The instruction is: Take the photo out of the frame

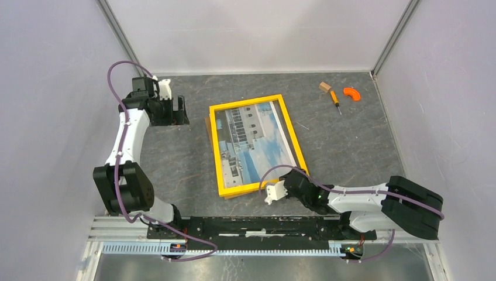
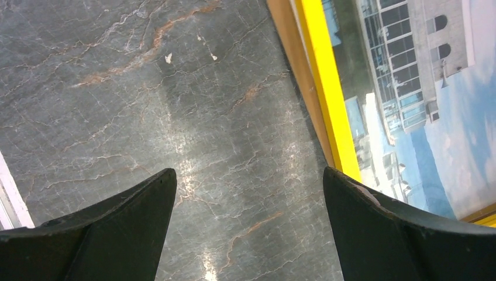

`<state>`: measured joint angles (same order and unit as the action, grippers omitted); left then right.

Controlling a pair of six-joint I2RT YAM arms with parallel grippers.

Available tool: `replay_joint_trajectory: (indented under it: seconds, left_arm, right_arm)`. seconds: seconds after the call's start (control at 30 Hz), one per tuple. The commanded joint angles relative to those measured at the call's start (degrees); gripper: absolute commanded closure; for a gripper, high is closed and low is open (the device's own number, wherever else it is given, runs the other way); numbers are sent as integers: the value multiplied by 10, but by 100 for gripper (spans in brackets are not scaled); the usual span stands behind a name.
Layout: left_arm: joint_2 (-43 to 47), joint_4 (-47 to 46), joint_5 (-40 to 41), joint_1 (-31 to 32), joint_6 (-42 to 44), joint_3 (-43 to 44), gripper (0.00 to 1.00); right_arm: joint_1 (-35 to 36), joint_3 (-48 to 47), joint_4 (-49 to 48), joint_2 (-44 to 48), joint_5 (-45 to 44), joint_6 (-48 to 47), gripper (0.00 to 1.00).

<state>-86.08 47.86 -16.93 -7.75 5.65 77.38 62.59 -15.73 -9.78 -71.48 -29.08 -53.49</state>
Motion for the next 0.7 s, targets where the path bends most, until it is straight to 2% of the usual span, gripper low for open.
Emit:
replay_joint_trajectory:
  seconds: [0.0, 0.03, 0.13, 0.17, 0.23, 0.33, 0.53, 0.67]
  left_arm:
    - [-5, -16, -28, 4, 46, 5, 0]
    - [-10, -14, -31, 5, 51, 9, 0]
    - [-34, 2, -37, 13, 76, 31, 0]
    - [-44, 9, -39, 17, 84, 42, 0]
    - [-66, 19, -42, 27, 104, 63, 0]
    - [-106, 36, -40, 48, 137, 104, 0]
    - [-226, 91, -54, 95, 175, 230, 0]
    - [-298, 106, -53, 115, 180, 325, 0]
  right_arm:
    - [6, 14, -25, 12, 108, -64, 89]
    - [5, 12, -22, 9, 109, -67, 82]
    - [2, 11, -15, 8, 108, -75, 40]
    - [-1, 8, -6, 9, 107, -73, 30]
    - [-6, 1, 24, 13, 107, -66, 17]
    - [-19, -4, 80, 43, 120, -60, 8]
    - [-24, -19, 241, 116, 191, -57, 2]
    - [-25, -9, 299, 147, 219, -67, 2]
